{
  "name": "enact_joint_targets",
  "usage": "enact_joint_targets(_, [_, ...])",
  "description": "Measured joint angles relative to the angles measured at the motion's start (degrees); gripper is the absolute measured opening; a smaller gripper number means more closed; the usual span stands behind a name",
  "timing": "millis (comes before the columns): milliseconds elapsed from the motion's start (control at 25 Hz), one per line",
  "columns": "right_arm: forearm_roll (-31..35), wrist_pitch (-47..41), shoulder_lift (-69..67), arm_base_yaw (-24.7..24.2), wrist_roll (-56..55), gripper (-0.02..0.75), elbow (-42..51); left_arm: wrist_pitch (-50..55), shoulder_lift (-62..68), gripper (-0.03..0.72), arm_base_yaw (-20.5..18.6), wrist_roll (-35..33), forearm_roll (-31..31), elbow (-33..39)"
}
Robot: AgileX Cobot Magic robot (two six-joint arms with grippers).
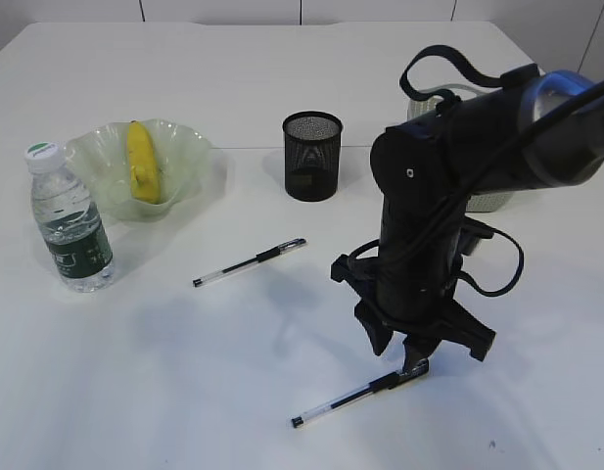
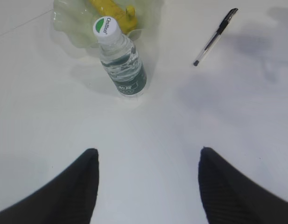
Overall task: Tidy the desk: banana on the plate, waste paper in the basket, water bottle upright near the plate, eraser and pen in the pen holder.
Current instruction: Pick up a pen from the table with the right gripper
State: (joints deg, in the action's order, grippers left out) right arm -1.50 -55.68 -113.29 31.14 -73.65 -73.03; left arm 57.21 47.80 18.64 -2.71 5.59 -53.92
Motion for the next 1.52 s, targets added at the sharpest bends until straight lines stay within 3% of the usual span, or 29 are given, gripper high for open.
enact_joint_targets(600, [0.22, 0.65, 0.00, 2.73, -3.69, 0.262, 0.00, 0.39, 0.00, 0.475, 0.00, 0.00, 0.00, 0.00])
enact_joint_targets(1080, [-3.43, -1.94, 0.00, 2.95, -2.69, 0.235, 0.00, 0.51, 0.00, 0.475, 0.00, 0.00, 0.00, 0.00])
enact_joint_targets(1240, [-3.51, -5.10, 0.00, 2.95, -3.96, 0.235, 0.00, 0.61, 0.00, 0.475, 0.00, 0.13, 0.00, 0.00])
enact_joint_targets(1520, [-1.33, -3.32, 0.00, 2.95, -4.63, 0.235, 0.00, 1.11, 0.00, 0.475, 0.00, 0.13, 0.00, 0.00])
